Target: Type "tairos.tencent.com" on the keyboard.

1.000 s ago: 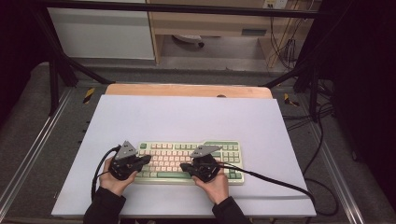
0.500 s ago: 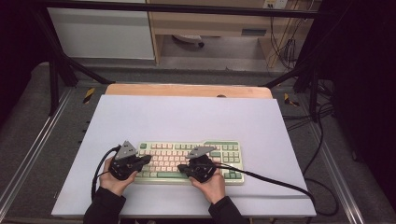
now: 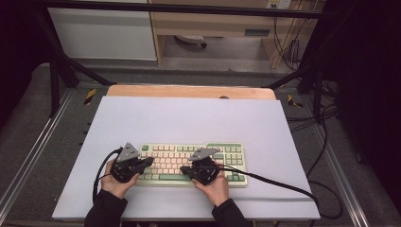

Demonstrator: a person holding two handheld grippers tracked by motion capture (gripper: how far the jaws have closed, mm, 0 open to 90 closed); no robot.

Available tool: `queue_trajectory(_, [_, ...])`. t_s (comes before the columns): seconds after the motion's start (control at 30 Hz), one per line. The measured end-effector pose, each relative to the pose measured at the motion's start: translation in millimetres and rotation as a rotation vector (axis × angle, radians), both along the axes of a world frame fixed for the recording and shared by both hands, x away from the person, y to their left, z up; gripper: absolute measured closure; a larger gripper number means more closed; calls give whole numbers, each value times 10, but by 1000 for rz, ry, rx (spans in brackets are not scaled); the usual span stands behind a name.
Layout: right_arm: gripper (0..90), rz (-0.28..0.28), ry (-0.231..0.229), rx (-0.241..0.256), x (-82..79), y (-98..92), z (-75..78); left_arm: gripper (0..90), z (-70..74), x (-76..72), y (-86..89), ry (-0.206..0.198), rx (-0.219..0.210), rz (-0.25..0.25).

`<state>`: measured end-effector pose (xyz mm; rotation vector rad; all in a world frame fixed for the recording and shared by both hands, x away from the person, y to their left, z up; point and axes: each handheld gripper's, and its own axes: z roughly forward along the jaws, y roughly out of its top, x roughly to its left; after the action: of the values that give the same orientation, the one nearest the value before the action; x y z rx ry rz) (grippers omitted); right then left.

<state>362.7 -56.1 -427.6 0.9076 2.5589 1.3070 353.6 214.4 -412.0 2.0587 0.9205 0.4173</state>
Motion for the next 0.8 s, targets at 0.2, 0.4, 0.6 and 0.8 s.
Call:
queue_trajectory(0.2, [900, -5, -33, -8, -17, -112, 128, 899, 12, -11, -9, -3, -5, -2])
queue_trajectory(0.4, [900, -46, -42, 9, -15, -317, 198, 899, 18, -15, -32, -3, -14, -6])
queue_trajectory(0.6, [900, -81, -41, 2, -12, -516, 207, 899, 24, -22, -127, -3, -10, -23])
queue_trajectory(0.8, [900, -109, -32, 0, -22, -657, 174, 898, 27, 3, -259, -1, 2, -40])
